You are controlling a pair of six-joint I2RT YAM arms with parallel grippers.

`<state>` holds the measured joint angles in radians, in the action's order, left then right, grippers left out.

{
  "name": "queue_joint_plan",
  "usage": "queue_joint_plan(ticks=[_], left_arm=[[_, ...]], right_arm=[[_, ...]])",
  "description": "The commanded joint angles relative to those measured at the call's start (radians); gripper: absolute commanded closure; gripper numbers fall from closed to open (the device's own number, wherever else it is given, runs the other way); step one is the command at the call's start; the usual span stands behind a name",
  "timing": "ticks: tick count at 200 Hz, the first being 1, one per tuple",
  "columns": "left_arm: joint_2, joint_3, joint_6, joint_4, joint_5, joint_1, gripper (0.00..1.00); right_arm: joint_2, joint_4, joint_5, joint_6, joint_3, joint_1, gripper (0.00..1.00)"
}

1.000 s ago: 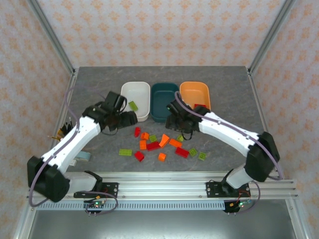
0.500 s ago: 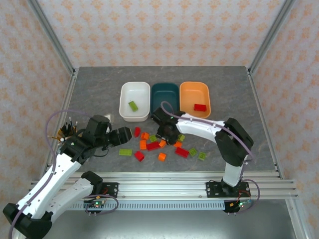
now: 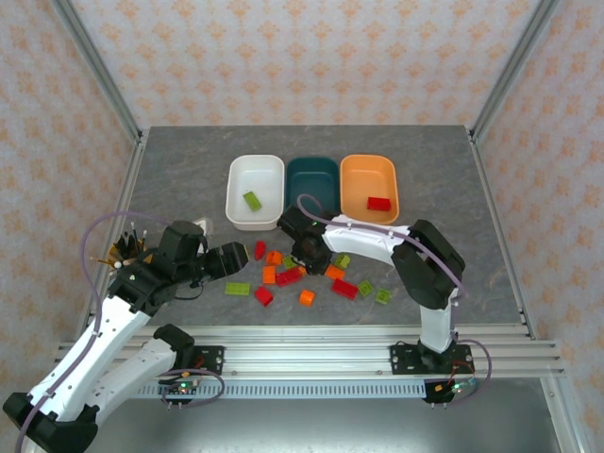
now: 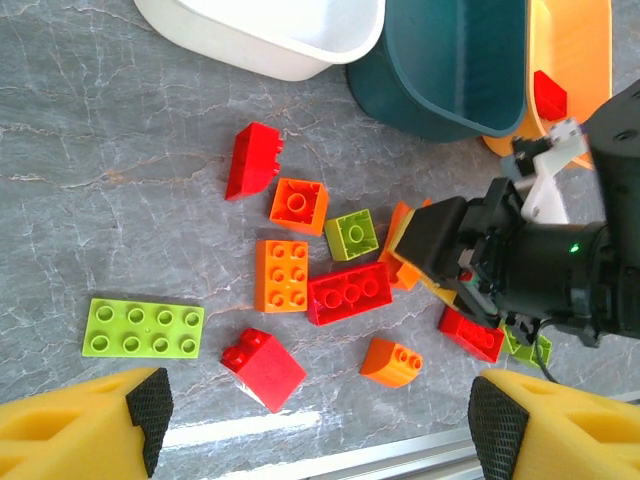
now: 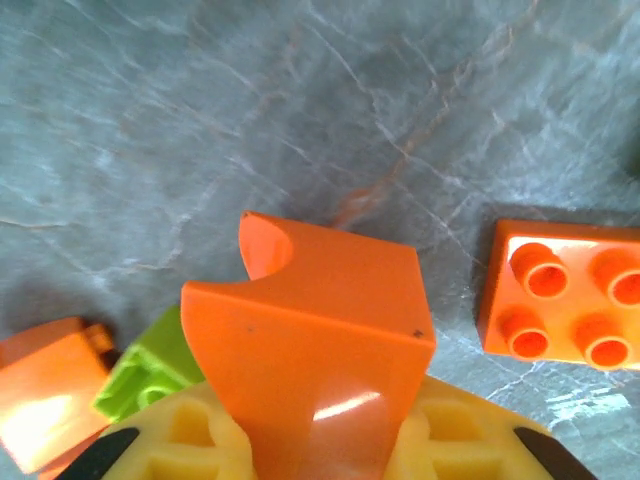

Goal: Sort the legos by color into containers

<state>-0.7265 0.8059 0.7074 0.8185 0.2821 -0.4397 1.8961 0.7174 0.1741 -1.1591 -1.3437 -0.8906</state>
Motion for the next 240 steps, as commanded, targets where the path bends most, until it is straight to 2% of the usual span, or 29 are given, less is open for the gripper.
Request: queue_joint_plan(ticks=[1, 20, 39, 74, 100, 129, 152, 173, 204, 222, 240], left_arm=[[0.002, 0.012, 0.009, -0.001, 0.018, -0.005, 0.19], [-0.026, 0.045, 0.026, -0.028, 0.016, -0.004, 0.19], [-0.070, 0.105, 0.039, -0.060, -0.007, -0.005, 0.19], [-0.190, 0.245, 0.035, -0.068, -0.069, -0.005, 0.18], [-0.285, 0.326, 0.053, 0.015, -0.148, -0.005, 0.18], [-0.317, 0.327, 0.097, 0.053, -0.165, -0.005, 0.19], [-0.295, 0.285, 0.147, 0.055, -0.153, -0.005, 0.19], [-0.273, 0.244, 0.191, 0.073, -0.150, -0.005, 0.19], [-0.245, 0.200, 0.241, 0.118, -0.162, -0.005, 0.20], [-0.260, 0.179, 0.308, 0.181, -0.171, -0.004, 0.22], [-0.302, 0.125, 0.393, 0.194, -0.133, -0.004, 0.27]], right_arm=[[-0.060, 0.123, -0.144, 0.067, -0.090, -0.002, 0.77], [-0.096, 0.170, -0.234, 0.151, -0.159, 0.007, 0.77], [-0.065, 0.177, -0.234, 0.234, -0.240, 0.052, 0.77], [0.105, 0.151, -0.143, 0.366, -0.424, 0.175, 0.78], [0.292, 0.222, -0.101, 0.425, -0.640, 0.243, 0.76], [0.459, 0.299, -0.058, 0.457, -0.835, 0.292, 0.69], [0.525, 0.355, -0.029, 0.486, -0.943, 0.309, 0.53], [0.503, 0.367, -0.012, 0.518, -0.965, 0.307, 0.42], [0.362, 0.336, -0.035, 0.567, -0.894, 0.289, 0.42], [0.228, 0.254, -0.061, 0.642, -0.779, 0.252, 0.42], [0.055, 0.069, -0.035, 0.753, -0.573, 0.185, 0.42]])
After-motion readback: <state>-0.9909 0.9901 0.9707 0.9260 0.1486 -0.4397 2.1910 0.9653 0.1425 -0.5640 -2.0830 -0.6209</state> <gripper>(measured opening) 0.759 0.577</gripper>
